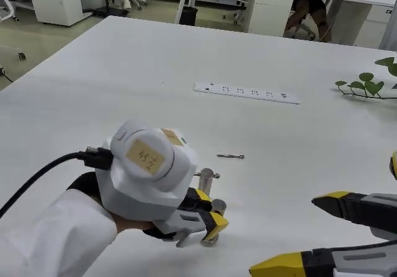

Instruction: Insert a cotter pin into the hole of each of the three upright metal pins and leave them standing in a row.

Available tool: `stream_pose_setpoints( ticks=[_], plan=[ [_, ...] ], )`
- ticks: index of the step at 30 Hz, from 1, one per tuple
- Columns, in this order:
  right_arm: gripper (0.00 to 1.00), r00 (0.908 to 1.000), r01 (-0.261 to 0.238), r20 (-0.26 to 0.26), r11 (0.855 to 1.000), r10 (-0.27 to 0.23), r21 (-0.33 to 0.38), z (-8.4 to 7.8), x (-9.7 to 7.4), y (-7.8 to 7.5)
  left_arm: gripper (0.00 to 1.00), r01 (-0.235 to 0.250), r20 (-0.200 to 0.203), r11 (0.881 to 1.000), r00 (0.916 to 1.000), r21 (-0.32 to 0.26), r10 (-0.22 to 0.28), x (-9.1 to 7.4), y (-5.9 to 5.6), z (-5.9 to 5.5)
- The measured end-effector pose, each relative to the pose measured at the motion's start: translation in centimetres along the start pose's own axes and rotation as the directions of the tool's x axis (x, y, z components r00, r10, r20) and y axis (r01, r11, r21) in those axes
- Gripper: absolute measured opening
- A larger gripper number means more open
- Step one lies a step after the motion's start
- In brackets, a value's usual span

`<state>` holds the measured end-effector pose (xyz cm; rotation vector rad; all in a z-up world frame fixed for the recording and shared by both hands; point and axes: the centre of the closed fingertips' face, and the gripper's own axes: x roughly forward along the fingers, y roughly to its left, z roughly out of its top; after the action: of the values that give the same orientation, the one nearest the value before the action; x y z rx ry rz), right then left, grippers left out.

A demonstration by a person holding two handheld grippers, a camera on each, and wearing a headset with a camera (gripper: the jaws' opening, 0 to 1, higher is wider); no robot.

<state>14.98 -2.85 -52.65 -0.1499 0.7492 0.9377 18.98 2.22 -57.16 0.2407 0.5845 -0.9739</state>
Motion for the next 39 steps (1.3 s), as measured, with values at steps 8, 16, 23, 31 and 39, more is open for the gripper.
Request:
stream_pose_setpoints(
  ticks=[8,16,23,31,39],
  plan=[
    [0.95,1.0,0.0,0.003,1.0,0.0,0.005,-0.01,0.01,0.02,0.1,-0.005,0.007,1.0,1.0,0.013,0.005,0.08,-0.08,0.06],
    [0.95,1.0,-0.005,-0.005,1.0,0.006,0.005,-0.21,0.24,0.23,0.1,-0.015,0.002,0.999,0.9999,0.046,0.015,0.16,0.22,-0.11],
    [0.94,0.9999,-0.013,-0.011,1.0,0.013,-0.001,-0.34,0.42,0.51,0.1,-0.015,0.013,1.0,0.9998,0.014,0.015,-0.03,0.41,-0.36],
    [0.95,0.9997,-0.011,-0.021,1.0,0.01,-0.002,-0.64,0.48,0.57,0.1,-0.018,0.025,0.999,0.9995,0.026,0.017,-0.27,0.34,-0.55],
    [0.95,0.9998,-0.011,-0.017,1.0,0.011,0.001,-0.63,0.48,0.6,0.1,-0.028,0.045,0.995,0.9987,0.096,0.023,-0.58,0.18,-0.34]
  ],
)
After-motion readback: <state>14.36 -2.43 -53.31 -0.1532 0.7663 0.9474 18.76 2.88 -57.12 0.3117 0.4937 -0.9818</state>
